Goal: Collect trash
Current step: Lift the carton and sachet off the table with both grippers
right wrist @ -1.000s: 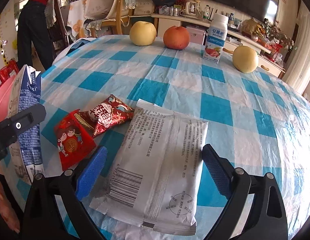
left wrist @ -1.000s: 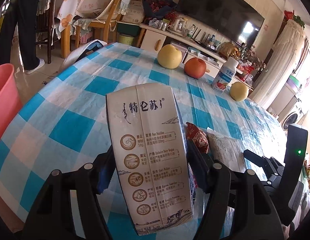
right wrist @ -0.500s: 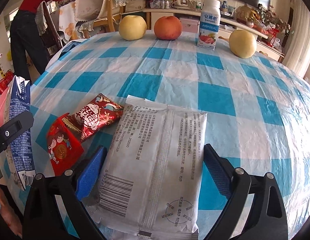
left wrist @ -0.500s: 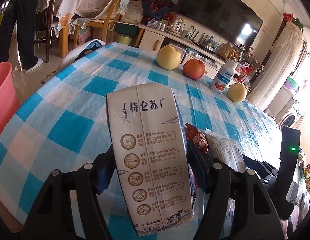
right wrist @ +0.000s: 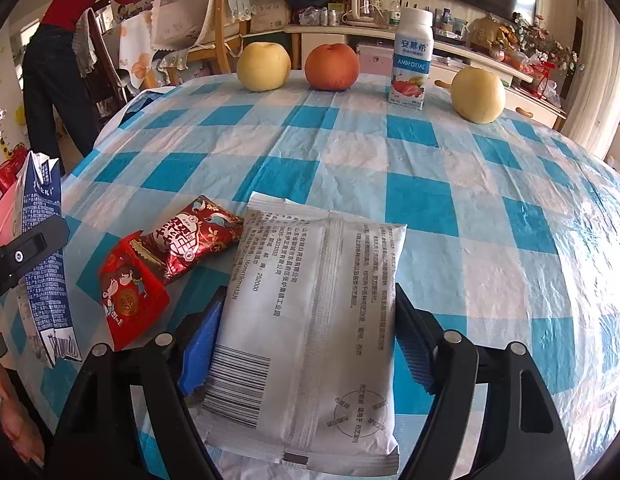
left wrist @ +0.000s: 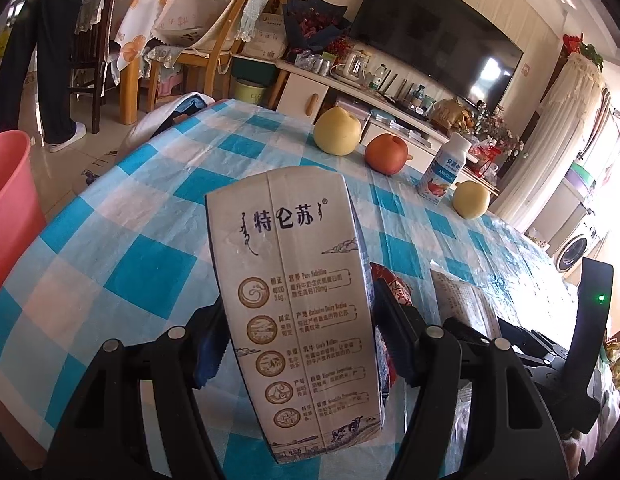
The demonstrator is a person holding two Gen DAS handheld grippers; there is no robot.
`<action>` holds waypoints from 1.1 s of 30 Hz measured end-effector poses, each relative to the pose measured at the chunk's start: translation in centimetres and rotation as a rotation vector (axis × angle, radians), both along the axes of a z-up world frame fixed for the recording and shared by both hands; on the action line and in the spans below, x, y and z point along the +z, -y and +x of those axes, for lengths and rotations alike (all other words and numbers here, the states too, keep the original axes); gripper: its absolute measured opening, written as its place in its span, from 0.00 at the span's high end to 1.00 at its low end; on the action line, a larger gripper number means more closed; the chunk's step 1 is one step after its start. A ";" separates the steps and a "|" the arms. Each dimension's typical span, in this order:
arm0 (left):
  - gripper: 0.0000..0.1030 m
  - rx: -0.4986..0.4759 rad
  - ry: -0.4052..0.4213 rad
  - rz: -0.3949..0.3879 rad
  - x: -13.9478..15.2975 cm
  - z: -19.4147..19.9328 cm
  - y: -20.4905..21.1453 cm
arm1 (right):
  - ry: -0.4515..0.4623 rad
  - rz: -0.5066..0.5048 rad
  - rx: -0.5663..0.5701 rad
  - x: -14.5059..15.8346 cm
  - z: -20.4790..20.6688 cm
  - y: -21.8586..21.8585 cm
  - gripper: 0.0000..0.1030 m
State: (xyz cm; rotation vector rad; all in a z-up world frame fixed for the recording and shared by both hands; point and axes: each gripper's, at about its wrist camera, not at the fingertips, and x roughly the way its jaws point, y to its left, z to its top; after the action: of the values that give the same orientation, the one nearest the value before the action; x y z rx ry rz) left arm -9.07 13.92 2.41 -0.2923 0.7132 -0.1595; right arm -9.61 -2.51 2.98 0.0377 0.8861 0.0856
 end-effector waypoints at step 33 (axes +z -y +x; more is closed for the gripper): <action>0.39 0.045 0.102 -0.106 2.6 -1.8 -4.7 | 0.120 0.100 0.061 6.1 -4.0 -2.8 0.25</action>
State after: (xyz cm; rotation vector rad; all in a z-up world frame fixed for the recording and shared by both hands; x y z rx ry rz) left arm -10.92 18.66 4.98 -0.3985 0.5976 -0.1686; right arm -13.57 0.28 9.11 0.0983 0.7625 0.1875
